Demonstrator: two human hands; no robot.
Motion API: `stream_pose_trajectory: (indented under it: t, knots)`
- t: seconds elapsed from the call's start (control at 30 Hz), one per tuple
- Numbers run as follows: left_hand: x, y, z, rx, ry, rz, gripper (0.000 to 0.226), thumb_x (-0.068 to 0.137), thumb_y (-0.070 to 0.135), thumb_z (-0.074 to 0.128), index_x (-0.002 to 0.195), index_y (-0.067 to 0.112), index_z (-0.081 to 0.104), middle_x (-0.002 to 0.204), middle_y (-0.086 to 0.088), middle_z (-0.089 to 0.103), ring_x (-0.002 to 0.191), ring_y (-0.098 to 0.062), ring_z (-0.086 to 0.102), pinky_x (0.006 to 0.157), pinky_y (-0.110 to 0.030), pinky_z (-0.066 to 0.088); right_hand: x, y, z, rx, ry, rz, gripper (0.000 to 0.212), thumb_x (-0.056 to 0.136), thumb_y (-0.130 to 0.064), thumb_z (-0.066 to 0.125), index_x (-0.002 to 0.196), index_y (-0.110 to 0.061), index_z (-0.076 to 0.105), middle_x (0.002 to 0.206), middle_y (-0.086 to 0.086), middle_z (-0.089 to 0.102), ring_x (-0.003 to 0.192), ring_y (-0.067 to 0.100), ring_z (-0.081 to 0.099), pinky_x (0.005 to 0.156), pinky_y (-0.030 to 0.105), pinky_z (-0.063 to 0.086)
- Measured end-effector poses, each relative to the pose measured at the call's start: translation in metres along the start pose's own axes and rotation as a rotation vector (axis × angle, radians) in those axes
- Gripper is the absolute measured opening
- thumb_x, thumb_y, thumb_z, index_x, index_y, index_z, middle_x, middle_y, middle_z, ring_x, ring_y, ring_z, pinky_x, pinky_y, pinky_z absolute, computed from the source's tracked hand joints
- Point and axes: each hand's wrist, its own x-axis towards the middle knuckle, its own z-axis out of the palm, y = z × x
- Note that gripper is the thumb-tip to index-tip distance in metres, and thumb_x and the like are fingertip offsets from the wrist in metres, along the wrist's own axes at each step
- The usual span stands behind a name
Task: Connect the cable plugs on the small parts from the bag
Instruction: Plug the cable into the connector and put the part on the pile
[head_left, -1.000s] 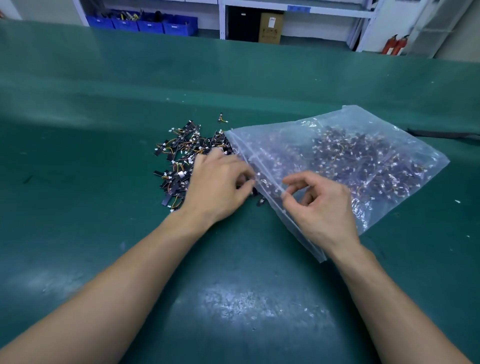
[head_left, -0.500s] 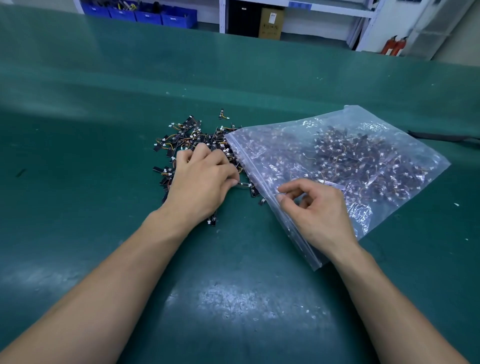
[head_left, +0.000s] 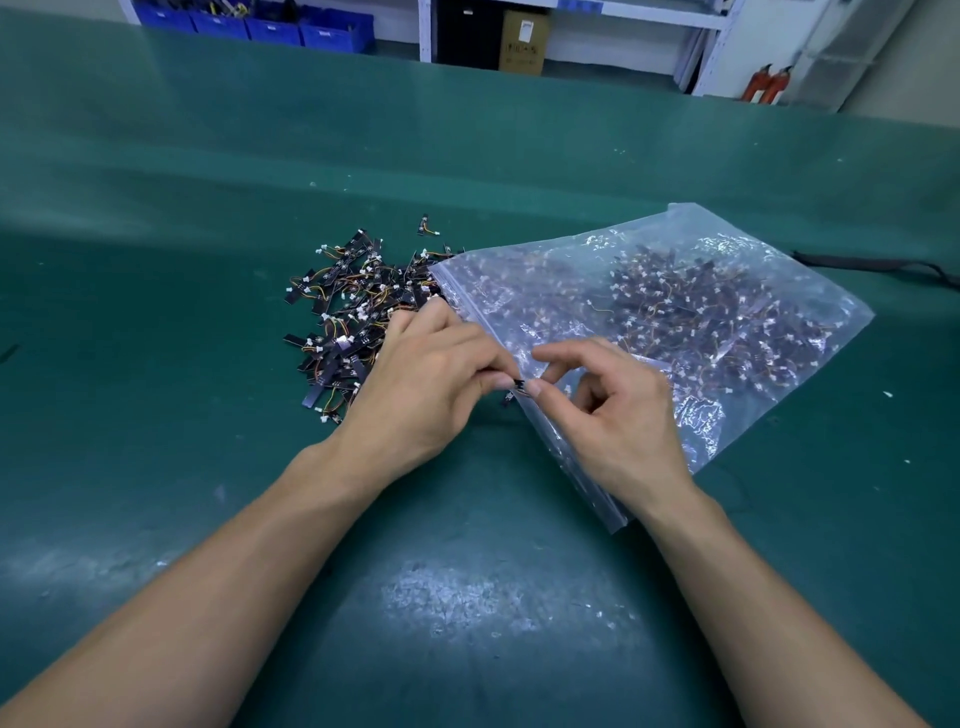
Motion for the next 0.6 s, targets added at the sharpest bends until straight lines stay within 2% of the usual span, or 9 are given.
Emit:
stream_pose_trajectory:
  t: [0.13,0.23,0.37,0.43,0.53,0.6]
  knots:
    - [0.0001,-0.0006,0.0022,-0.062,0.037,-0.070,0.009,0.090,0.032,0.066,0.088,0.028,0.074,0.078,0.025,0.051,0.084,-0.015,0.044,0.077,-0.031,0.026,-0.0001,0.0022,0.0014,0.111,-0.045,0.075,0.031,0.084,-0.018,0.083,0.104,-0.037,0.069,0.076,-0.017,0.067,0.048,0.007,0.044,0.055,0.010,0.036]
    - [0.0012,0.0023,0.0034,-0.077,0.052,-0.079,0.008,0.089,0.029,0.067,0.086,0.027,0.075,0.077,0.025,0.052,0.083,-0.014,0.042,0.076,-0.030,0.023,-0.0006,0.0038,0.0043,0.112,-0.084,0.114,0.030,0.081,-0.021,0.085,0.098,-0.040,0.069,0.074,-0.018,0.067,0.046,0.005,0.044,0.053,0.011,0.036]
    - [0.0008,0.0056,0.0049,-0.102,0.053,-0.054,0.008,0.088,0.027,0.068,0.085,0.024,0.076,0.074,0.027,0.046,0.081,-0.014,0.040,0.076,-0.032,0.027,-0.0027,0.0037,0.0068,0.150,-0.108,0.120,0.011,0.082,-0.038,0.077,0.093,-0.036,0.075,0.071,-0.012,0.069,0.050,0.004,0.047,0.052,0.017,0.040]
    - [0.0002,0.0053,0.0053,-0.113,0.057,-0.055,0.008,0.088,0.027,0.069,0.085,0.024,0.076,0.075,0.027,0.048,0.081,-0.013,0.039,0.076,-0.035,0.031,-0.0028,0.0027,0.0064,0.149,-0.100,0.112,0.005,0.086,-0.034,0.075,0.090,-0.034,0.075,0.070,-0.012,0.071,0.051,0.005,0.051,0.052,0.016,0.040]
    - [-0.0006,0.0035,0.0061,-0.135,0.068,-0.061,0.009,0.090,0.029,0.068,0.088,0.025,0.075,0.078,0.025,0.052,0.082,-0.013,0.040,0.076,-0.036,0.034,-0.0022,0.0011,0.0047,0.172,-0.097,0.133,0.011,0.090,-0.023,0.075,0.090,-0.034,0.075,0.072,-0.010,0.074,0.057,0.013,0.062,0.053,0.021,0.045]
    - [-0.0015,0.0031,0.0074,-0.144,0.066,-0.051,0.011,0.092,0.032,0.067,0.090,0.025,0.075,0.080,0.025,0.052,0.083,-0.012,0.040,0.077,-0.037,0.036,-0.0015,-0.0006,0.0034,0.218,-0.095,0.160,0.012,0.092,-0.017,0.074,0.090,-0.029,0.076,0.070,-0.007,0.075,0.053,0.004,0.061,0.052,0.015,0.042]
